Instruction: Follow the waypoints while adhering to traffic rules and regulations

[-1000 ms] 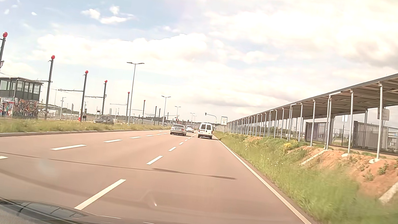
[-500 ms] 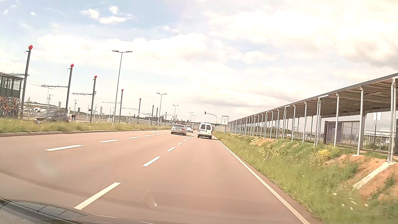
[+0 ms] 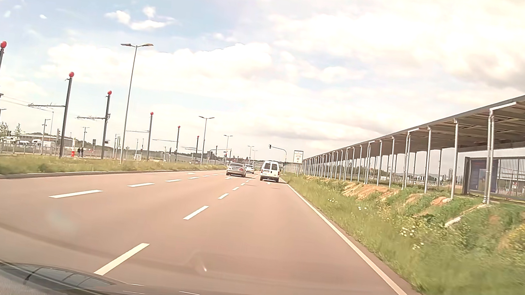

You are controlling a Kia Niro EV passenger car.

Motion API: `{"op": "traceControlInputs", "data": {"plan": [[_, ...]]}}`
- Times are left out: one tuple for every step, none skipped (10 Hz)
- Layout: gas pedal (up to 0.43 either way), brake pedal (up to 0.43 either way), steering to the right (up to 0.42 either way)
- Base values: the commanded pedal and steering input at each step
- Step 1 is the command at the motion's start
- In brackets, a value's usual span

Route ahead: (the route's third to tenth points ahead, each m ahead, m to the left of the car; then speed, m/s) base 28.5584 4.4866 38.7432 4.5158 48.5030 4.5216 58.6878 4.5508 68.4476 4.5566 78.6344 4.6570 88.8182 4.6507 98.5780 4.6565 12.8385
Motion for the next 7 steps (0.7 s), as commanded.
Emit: {"op": "traceControlInputs", "data": {"plan": [[0.067, 0.000, 0.000], [0.067, 0.000, 0.000], [0.067, 0.000, 0.000], [0.067, 0.000, 0.000], [0.067, 0.000, 0.000], [0.067, 0.000, 0.000], [0.067, 0.000, 0.000]]}}
